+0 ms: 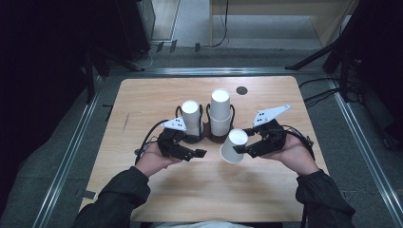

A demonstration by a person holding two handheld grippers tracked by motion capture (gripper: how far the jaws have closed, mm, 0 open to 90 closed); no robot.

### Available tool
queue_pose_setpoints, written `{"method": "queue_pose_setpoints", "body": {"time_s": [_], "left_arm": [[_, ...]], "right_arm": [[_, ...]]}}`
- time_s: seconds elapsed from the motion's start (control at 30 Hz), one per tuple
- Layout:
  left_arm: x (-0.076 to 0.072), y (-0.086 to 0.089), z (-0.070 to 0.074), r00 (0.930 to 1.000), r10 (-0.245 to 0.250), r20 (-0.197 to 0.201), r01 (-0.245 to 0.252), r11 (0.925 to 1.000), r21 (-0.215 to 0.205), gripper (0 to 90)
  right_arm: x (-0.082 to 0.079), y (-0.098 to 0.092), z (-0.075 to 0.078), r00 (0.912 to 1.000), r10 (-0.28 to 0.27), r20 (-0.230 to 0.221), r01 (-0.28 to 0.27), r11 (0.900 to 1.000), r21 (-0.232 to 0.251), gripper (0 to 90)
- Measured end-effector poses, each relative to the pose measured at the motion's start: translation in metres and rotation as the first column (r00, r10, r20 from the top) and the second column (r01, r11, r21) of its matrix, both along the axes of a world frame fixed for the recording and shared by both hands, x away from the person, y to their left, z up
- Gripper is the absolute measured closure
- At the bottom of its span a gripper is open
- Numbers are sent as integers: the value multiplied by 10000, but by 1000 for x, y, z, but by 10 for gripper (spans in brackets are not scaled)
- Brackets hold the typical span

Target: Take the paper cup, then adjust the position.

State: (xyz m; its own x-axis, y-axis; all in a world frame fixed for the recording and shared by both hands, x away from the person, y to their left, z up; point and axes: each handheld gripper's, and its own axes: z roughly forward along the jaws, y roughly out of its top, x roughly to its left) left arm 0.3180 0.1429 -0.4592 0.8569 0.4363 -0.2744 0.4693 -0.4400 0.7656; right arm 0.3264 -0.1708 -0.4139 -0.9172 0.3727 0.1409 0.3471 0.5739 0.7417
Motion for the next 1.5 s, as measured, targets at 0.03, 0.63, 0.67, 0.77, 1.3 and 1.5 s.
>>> {"method": "queue_pose_setpoints", "body": {"time_s": [0.03,0.63,0.67,0.77,1.3,1.5], "left_arm": [[1,2,0,10000,-39,-4,39,10000,0,277],[3,22,-9,9982,-511,-305,496,9977,-469,176],[3,22,-9,9985,-476,-279,463,9978,-466,176],[1,22,-9,9989,-412,-209,403,9982,-440,179],[-6,11,-13,9956,-887,-306,868,9945,-581,185],[-10,2,-16,9944,-1045,-166,1035,9932,-535,185]], "right_arm": [[0,0,-2,10000,-3,-35,3,10000,-39,343],[-3,17,-29,9981,549,-283,-544,9983,207,343],[-3,18,-30,9979,572,-296,-565,9982,215,343],[-1,22,-30,9976,621,-305,-611,9976,336,343],[0,33,-27,9953,847,-475,-813,9942,708,343],[0,43,-23,9932,1044,-519,-997,9912,868,343]]}}
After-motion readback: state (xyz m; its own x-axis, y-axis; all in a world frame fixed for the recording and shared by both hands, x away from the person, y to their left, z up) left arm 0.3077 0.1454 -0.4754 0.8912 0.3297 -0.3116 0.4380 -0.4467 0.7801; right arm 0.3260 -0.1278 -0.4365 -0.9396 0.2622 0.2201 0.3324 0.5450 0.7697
